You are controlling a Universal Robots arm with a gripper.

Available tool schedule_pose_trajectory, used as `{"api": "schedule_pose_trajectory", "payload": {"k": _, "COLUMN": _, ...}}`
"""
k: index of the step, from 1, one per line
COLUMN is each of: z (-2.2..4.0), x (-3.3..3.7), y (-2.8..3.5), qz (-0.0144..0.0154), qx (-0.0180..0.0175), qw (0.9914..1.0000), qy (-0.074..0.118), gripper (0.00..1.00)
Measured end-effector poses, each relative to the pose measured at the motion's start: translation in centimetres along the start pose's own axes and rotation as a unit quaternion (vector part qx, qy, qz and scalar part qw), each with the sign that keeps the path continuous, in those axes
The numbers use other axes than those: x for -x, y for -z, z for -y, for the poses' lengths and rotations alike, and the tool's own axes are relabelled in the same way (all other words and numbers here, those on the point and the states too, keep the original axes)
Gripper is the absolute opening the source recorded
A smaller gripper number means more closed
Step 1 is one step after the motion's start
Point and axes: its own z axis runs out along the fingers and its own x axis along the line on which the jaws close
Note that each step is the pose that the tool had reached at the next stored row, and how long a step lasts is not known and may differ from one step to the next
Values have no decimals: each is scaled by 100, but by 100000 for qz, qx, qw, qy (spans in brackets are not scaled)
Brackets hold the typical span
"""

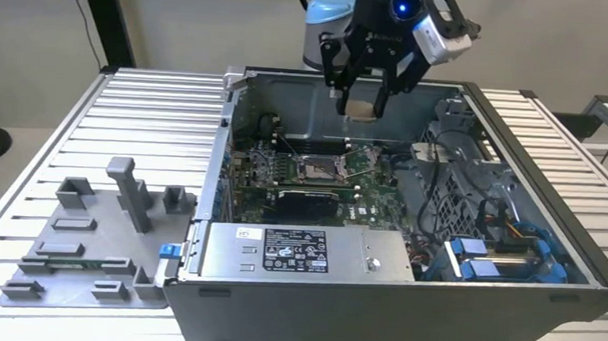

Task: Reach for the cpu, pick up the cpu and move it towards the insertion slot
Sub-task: 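Pick up the cpu and move it towards the insertion slot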

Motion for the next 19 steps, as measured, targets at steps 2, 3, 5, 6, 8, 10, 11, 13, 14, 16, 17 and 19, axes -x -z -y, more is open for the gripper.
{"api": "schedule_pose_trajectory", "payload": {"k": 2, "z": -36, "x": 2, "y": -6, "qz": 2, "qx": 6, "qw": 100000, "qy": -2, "gripper": 0}}
{"api": "schedule_pose_trajectory", "payload": {"k": 3, "z": -58, "x": 2, "y": -10, "qz": 1, "qx": 3, "qw": 100000, "qy": 4, "gripper": 0}}
{"api": "schedule_pose_trajectory", "payload": {"k": 5, "z": -106, "x": 3, "y": -19, "qz": 3, "qx": 7, "qw": 100000, "qy": 2, "gripper": 0}}
{"api": "schedule_pose_trajectory", "payload": {"k": 6, "z": -130, "x": 3, "y": -23, "qz": 2, "qx": 4, "qw": 100000, "qy": 1, "gripper": 0}}
{"api": "schedule_pose_trajectory", "payload": {"k": 8, "z": -173, "x": 3, "y": -30, "qz": 1, "qx": 1, "qw": 100000, "qy": 0, "gripper": 0}}
{"api": "schedule_pose_trajectory", "payload": {"k": 10, "z": -212, "x": 4, "y": -38, "qz": 0, "qx": -1, "qw": 100000, "qy": 1, "gripper": 0}}
{"api": "schedule_pose_trajectory", "payload": {"k": 11, "z": -226, "x": 4, "y": -42, "qz": -4, "qx": -5, "qw": 100000, "qy": 2, "gripper": 0}}
{"api": "schedule_pose_trajectory", "payload": {"k": 13, "z": -243, "x": 4, "y": -51, "qz": 4, "qx": 8, "qw": 100000, "qy": 0, "gripper": 0}}
{"api": "schedule_pose_trajectory", "payload": {"k": 14, "z": -250, "x": 3, "y": -55, "qz": -1, "qx": 0, "qw": 100000, "qy": 0, "gripper": 0}}
{"api": "schedule_pose_trajectory", "payload": {"k": 16, "z": -270, "x": -1, "y": -67, "qz": 0, "qx": 7, "qw": 100000, "qy": 1, "gripper": 0}}
{"api": "schedule_pose_trajectory", "payload": {"k": 17, "z": -282, "x": -4, "y": -74, "qz": 0, "qx": 6, "qw": 100000, "qy": 2, "gripper": 0}}
{"api": "schedule_pose_trajectory", "payload": {"k": 19, "z": -310, "x": -12, "y": -89, "qz": 1, "qx": 7, "qw": 100000, "qy": 2, "gripper": 0}}
